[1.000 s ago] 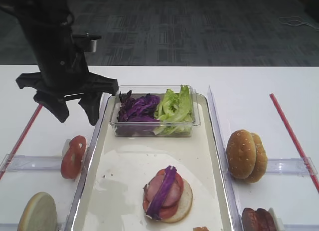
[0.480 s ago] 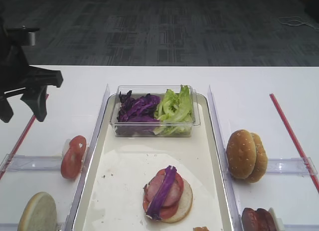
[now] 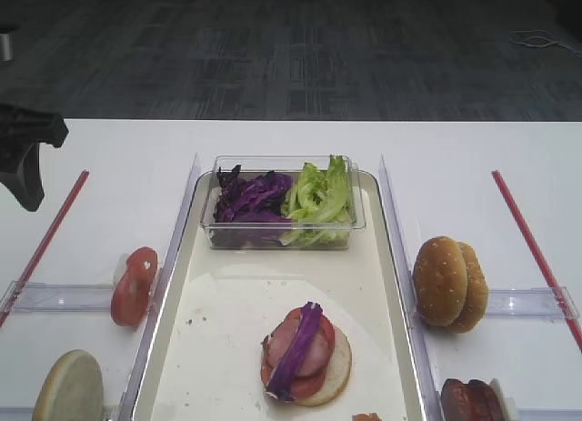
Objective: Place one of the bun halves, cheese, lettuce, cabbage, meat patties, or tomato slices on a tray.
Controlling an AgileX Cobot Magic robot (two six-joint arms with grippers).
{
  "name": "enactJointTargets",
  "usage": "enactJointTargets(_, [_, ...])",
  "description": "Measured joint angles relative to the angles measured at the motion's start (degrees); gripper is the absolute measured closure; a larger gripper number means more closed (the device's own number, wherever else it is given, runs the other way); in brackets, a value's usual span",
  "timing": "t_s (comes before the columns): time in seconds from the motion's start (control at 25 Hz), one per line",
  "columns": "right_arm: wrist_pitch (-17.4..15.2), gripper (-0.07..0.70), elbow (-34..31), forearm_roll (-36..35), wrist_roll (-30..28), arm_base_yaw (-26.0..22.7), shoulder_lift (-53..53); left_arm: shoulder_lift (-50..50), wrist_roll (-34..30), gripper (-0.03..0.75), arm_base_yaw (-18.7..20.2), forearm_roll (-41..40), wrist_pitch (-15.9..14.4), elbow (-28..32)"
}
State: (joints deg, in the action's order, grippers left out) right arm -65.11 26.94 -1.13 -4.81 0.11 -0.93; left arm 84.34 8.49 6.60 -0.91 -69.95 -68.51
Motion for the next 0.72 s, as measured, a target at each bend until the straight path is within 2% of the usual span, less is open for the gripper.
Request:
enactJointTargets(0.32, [0.0,-0.061,0.0,0.0,-0.15,0.0,0.0,-11.62,-0.23,0.291,0.0,-0.08,-0.23,9.57])
enactJointTargets(0.72, [0.0,-0.061,0.0,0.0,-0.15,0.0,0.0,-29.0,-0.23,0.291,0.0,0.02,-0.78,18.49])
